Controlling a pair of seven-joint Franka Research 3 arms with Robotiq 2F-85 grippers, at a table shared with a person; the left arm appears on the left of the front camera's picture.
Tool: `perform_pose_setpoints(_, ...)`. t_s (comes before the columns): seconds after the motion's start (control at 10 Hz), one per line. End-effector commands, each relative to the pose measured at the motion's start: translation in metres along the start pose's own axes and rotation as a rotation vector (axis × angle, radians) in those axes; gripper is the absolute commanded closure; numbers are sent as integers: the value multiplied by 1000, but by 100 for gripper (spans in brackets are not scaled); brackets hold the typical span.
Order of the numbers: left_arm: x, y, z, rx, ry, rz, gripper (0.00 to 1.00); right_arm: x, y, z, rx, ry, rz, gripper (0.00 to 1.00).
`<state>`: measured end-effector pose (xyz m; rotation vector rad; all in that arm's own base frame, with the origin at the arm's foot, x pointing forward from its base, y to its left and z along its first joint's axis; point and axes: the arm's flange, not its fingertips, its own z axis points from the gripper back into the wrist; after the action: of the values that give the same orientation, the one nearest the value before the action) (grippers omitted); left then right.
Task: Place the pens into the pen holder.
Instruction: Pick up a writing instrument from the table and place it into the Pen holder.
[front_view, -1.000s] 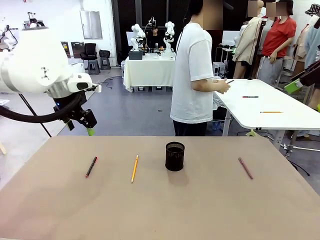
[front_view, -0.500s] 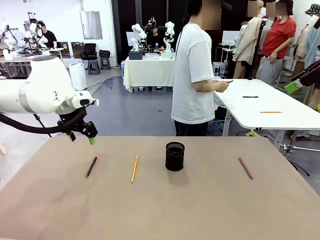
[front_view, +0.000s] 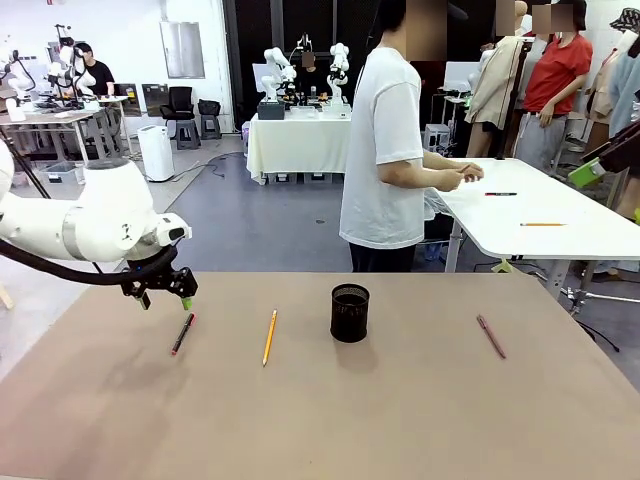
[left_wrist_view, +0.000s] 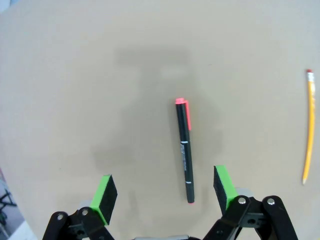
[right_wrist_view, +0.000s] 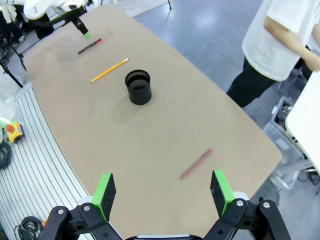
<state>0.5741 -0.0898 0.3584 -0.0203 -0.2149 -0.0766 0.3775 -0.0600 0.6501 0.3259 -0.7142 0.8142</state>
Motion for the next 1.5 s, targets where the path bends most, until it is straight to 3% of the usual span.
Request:
perform_pose_setpoints(0.0, 15, -19, -2, 81, 84, 48, 0, 1, 0, 1, 1, -4, 3, 0)
perform_pose_setpoints(0.1, 9, -19, 17, 5, 78, -23, 0, 1, 0, 1, 1, -4, 3, 0)
perform_pose_setpoints(0.2, 3, -6, -5, 32, 33, 25, 0, 1, 0, 1, 1, -4, 3, 0)
perform_pose_setpoints(0.4, 3, -6, -5, 32, 33, 25, 0, 1, 0, 1, 1, -4, 3, 0)
perform_pose_setpoints(0.6, 15, -19, -10, 67, 87, -12, 0, 1, 0, 1, 1, -4, 3, 0)
perform_pose_setpoints(0.8, 24, -26, -21, 66, 58, -64, 0, 1, 0, 1, 1, -4, 3, 0)
perform_pose_setpoints(1.4, 36, -26, -53, 70, 79, -36, 0, 1, 0, 1, 1, -4, 3, 0)
